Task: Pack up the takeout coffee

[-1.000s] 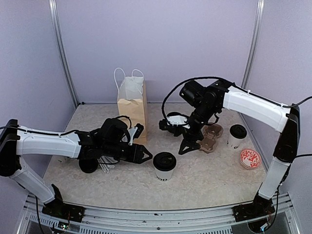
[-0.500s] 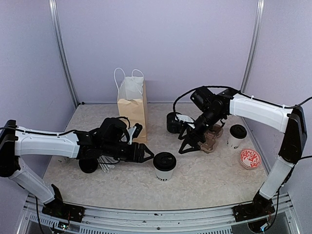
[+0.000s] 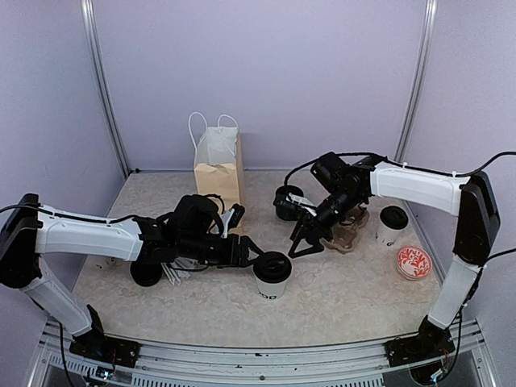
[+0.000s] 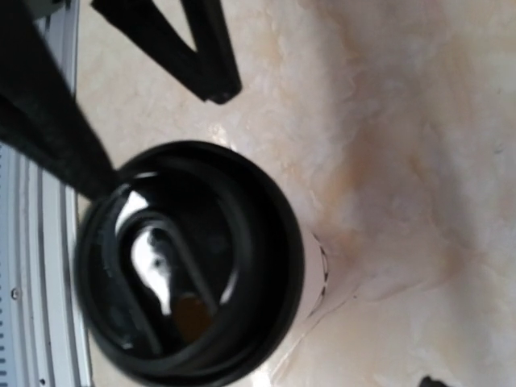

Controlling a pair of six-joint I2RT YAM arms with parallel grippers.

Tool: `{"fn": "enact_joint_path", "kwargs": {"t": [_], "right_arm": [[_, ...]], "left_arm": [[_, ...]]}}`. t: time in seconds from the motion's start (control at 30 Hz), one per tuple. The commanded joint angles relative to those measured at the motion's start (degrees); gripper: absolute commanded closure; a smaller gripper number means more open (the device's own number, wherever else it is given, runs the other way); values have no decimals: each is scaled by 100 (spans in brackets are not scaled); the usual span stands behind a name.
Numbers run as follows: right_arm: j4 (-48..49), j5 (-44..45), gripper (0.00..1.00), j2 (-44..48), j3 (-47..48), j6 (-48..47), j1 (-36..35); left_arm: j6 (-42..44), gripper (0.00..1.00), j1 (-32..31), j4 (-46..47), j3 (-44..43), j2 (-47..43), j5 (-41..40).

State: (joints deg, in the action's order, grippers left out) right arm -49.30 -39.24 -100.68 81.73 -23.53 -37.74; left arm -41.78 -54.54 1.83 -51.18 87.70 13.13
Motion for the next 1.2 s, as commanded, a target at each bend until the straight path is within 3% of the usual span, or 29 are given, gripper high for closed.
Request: {"fn": "enact_joint_path", "kwargs": {"t": [0.0,0.43,0.8,1.17], "right_arm": [[115,-162,16,-253,1,199,51],[9,-489,29,-745,70,165,51],[43,-557,33,-943,-10,172,39],[480,268,40,-1049,-428,458,-41]], "left_arm": [[106,37,-30,-69,-170,81,-10],[270,47,-6,-86,85,215,133],[556,57,-5,-100,501,395,35],[845,62,-116,126,1010,649,-240]]}}
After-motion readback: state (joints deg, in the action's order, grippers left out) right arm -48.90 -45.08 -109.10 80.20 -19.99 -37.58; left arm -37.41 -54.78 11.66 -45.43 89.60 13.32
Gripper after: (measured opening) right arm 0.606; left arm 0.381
